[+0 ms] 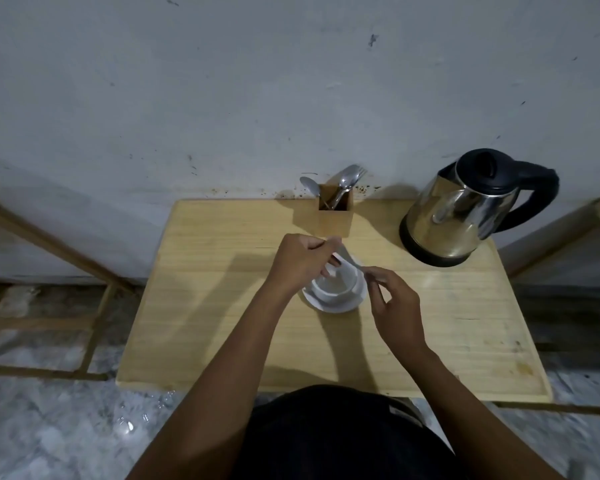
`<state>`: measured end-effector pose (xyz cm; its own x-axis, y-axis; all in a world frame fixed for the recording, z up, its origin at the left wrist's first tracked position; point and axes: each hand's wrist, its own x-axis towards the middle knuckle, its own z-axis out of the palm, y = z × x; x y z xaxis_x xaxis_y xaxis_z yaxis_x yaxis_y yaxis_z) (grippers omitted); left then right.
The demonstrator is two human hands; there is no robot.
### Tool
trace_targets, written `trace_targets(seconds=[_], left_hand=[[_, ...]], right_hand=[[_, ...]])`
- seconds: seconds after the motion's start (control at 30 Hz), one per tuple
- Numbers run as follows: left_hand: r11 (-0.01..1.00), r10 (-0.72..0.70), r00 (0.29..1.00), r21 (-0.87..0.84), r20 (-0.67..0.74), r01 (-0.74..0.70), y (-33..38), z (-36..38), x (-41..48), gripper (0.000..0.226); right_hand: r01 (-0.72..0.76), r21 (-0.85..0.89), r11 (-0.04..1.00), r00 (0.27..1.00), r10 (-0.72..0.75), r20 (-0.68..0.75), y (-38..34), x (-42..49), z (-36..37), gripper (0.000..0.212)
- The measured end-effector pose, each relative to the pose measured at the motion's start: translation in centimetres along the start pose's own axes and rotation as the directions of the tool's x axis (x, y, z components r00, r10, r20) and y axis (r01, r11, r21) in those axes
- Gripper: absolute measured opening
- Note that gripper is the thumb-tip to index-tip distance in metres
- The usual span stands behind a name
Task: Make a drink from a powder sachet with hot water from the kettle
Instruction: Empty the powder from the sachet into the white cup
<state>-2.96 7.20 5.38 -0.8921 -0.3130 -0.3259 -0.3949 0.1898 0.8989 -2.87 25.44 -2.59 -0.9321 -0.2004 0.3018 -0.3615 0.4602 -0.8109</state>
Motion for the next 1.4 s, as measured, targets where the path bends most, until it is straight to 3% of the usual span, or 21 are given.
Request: trace_targets(seconds=[0.1, 0.27, 0.37, 0.47, 0.63, 0.8, 0.9, 1.1, 1.4], left_hand=[[1.000, -0.019, 1.000, 0.019, 0.004, 0.019, -1.4, -1.5, 0.5, 0.042], [0.953, 0.012, 0.996, 0.301, -0.091, 0.016, -7.4, -2.2, 1.4, 0.037], [0.924, -0.011, 0.999, 0.381, 0.049, -0.008, -10.3, -0.8, 2.1, 0.047], [0.917, 0.075, 0.996, 0.389, 0.056, -0.091, -11.0, 0.1, 1.9, 0.037], [0.935, 0.099, 0.994, 0.340, 0.039, -0.106, -10.9, 0.2, 1.8, 0.012], [0.945, 0.136, 0.991, 0.300, 0.009, -0.132, -11.2, 0.1, 2.2, 0.011], [0.946, 0.151, 0.989, 0.290, -0.006, -0.143, -11.2, 0.3, 2.3, 0.011], [0.951, 0.148, 0.989, 0.276, -0.011, -0.139, -11.0, 0.3, 2.3, 0.014], [0.951, 0.149, 0.989, 0.273, -0.009, -0.141, -11.3, 0.3, 2.5, 0.014]], right_hand=[[-0.105, 0.032, 0.994, 0.994, 0.104, 0.034, 0.1, 0.6, -0.1, 0.012], [-0.177, -0.014, 0.984, 0.968, 0.177, 0.181, 0.5, 1.8, -0.8, 0.005], [-0.218, -0.122, 0.968, 0.952, 0.238, 0.191, 0.8, 2.3, -1.2, 0.022], [-0.232, -0.152, 0.961, 0.930, 0.265, 0.257, 0.4, 3.2, -1.4, 0.033], [-0.102, -0.234, 0.967, 0.942, 0.170, 0.289, 0.1, 4.0, -0.9, 0.032], [-0.047, -0.239, 0.970, 0.954, 0.115, 0.278, 0.6, 4.9, -0.5, 0.030], [-0.087, -0.230, 0.969, 0.948, 0.152, 0.280, 0.5, 5.2, -0.6, 0.039], [-0.057, -0.224, 0.973, 0.967, 0.109, 0.228, 0.4, 5.7, -0.5, 0.029], [0.141, -0.262, 0.955, 0.984, -0.106, 0.141, 0.6, 5.8, -0.2, 0.014]])
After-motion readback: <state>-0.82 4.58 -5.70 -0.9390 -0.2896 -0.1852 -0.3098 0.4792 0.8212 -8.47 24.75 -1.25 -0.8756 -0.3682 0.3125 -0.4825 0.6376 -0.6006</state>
